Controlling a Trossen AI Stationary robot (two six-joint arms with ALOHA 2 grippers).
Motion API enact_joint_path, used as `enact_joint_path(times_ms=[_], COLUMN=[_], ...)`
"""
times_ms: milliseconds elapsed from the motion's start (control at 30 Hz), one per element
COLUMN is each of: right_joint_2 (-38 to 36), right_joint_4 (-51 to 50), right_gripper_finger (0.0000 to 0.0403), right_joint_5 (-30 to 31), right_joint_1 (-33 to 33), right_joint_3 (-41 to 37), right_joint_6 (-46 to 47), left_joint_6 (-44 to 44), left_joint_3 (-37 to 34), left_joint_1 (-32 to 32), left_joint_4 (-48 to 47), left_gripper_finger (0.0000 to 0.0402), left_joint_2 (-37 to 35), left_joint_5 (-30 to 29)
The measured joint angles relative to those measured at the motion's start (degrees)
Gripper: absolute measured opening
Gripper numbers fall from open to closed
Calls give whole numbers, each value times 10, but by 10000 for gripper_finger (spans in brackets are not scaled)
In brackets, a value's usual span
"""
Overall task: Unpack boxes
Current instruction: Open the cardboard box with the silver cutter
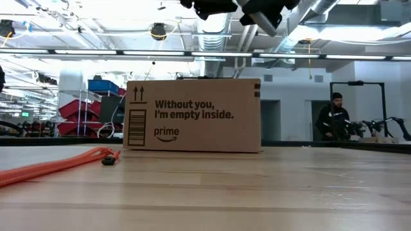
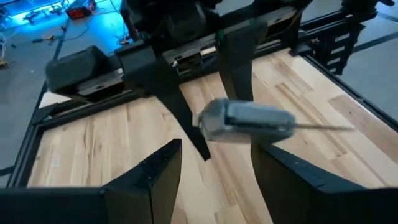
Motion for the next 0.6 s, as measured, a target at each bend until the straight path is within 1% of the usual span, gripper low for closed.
enact_joint_path(times_ms=[233,333,600], right_joint_2=[1,1,3], right_joint_4=[1,0,-4], right_gripper_finger=[114,114,114], right_joint_5=[-5,-4,1], right_joint_1=[-11,-10,-11], right_joint_3=[-1,-1,-1], right_joint_6=[-8,-8,-7], left_joint_6=[6,6,6], left_joint_3=[1,1,1], left_joint_1=[-9,-9,-10], left_joint_4=[-13,-11,5], left_gripper_finger=[179,179,179], left_joint_2=[-1,-1,-1], left_joint_5=[6,-3,-3])
